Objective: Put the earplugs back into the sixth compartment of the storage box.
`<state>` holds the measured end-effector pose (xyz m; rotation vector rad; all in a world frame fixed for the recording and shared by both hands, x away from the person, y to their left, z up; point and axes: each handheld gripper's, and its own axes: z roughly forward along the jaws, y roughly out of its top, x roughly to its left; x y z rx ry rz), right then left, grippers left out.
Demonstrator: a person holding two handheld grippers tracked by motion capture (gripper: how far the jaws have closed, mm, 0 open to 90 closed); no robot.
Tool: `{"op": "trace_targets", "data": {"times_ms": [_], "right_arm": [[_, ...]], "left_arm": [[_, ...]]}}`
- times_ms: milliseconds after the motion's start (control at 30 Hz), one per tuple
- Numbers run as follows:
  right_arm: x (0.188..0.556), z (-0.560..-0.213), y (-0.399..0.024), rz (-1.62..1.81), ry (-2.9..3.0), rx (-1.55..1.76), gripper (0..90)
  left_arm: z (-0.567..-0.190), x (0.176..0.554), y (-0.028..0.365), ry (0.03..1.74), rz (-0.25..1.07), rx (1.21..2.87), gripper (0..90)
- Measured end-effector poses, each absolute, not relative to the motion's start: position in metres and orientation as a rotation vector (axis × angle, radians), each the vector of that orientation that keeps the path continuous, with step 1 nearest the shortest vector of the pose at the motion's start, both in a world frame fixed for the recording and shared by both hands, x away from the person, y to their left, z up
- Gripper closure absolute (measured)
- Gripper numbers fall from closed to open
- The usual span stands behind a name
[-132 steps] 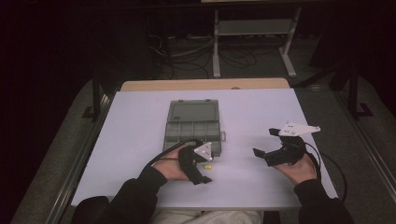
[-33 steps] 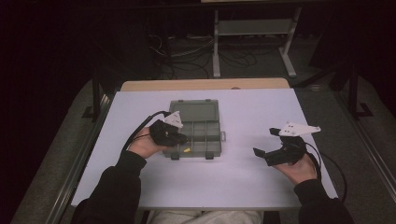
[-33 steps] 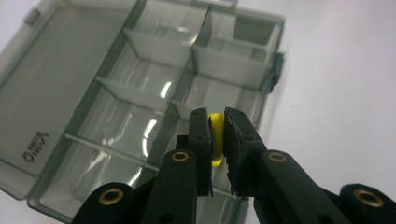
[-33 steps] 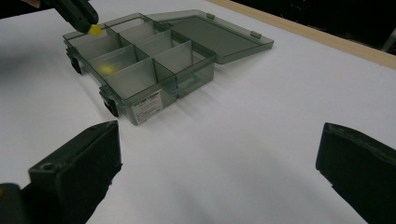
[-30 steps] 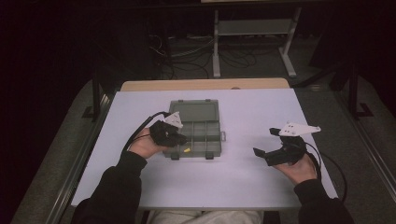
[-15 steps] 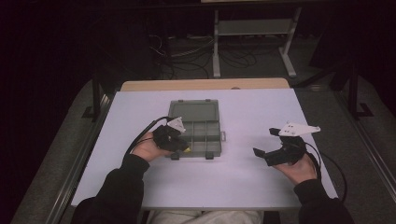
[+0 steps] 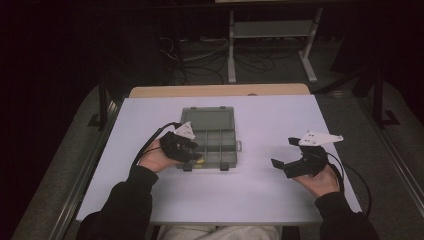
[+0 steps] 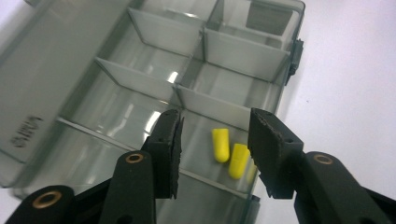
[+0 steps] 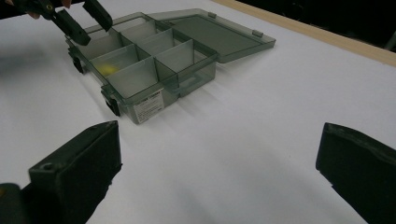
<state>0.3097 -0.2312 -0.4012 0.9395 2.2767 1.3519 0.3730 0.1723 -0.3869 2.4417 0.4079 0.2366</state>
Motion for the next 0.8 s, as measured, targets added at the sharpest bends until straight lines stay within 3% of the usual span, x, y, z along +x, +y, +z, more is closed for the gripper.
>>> {"op": "trace_targets", "data": {"times_ms": [800], "right_arm": [[0.309,-0.401,-0.232,1.357,2.277,0.945,0.0]], "left_arm": [[-0.364,0.358,0.200,0.403,0.264,2.278,21.3]]}}
